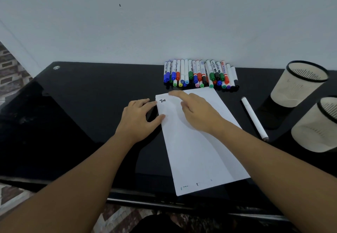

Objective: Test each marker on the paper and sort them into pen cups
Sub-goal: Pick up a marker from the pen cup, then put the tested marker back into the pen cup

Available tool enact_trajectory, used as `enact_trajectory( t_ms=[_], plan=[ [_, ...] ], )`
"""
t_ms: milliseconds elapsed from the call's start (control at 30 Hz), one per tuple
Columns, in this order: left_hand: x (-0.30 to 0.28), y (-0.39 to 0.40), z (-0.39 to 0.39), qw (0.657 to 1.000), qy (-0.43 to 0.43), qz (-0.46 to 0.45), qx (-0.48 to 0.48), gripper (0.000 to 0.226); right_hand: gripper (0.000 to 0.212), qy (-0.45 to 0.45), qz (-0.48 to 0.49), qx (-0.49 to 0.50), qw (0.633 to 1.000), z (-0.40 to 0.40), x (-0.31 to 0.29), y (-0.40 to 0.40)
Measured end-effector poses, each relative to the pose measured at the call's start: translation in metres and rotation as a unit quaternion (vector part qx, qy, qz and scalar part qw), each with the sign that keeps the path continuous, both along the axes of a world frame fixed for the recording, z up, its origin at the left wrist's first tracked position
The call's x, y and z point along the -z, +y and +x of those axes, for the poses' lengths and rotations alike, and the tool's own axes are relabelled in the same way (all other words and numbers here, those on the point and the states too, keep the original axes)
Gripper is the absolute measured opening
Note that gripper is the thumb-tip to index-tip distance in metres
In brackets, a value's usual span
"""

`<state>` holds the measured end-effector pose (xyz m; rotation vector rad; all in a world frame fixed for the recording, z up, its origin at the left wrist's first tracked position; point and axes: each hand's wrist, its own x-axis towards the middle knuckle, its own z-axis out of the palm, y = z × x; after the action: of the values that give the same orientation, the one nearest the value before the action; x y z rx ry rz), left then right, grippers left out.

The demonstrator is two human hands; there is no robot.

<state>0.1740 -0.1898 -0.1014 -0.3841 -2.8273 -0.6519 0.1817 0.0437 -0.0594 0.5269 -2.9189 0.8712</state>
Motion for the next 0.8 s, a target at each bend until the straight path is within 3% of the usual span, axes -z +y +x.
enact_trajectory(
  t_ms=[167,267,433,600,733,800],
  plan=[
    [-0.004,0.007,0.012,0.996,0.034,-0.038,0.071,0.071,0.042,-0.083,-0.168,0.078,0.979,0.019,-0.004,0.024],
    [-0.006,0.016,0.023,0.99,-0.017,-0.071,0.117,0.077,0.041,-0.085,-0.195,0.095,0.972,0.03,-0.006,0.04],
    [-0.002,0.032,0.039,0.981,-0.067,-0.112,0.144,0.084,0.008,-0.049,-0.252,0.131,0.958,0.045,-0.005,0.059],
    [-0.003,0.028,0.037,0.984,-0.081,-0.081,0.134,0.086,0.04,0.014,-0.167,0.188,0.968,0.063,-0.021,0.076],
    [-0.001,0.027,0.039,0.986,-0.087,-0.063,0.132,0.087,0.021,0.067,-0.163,0.211,0.962,0.082,-0.044,0.101],
    [-0.002,0.028,0.039,0.985,-0.085,-0.063,0.133,0.086,0.024,0.105,-0.14,0.232,0.957,0.093,-0.059,0.119]
  ],
)
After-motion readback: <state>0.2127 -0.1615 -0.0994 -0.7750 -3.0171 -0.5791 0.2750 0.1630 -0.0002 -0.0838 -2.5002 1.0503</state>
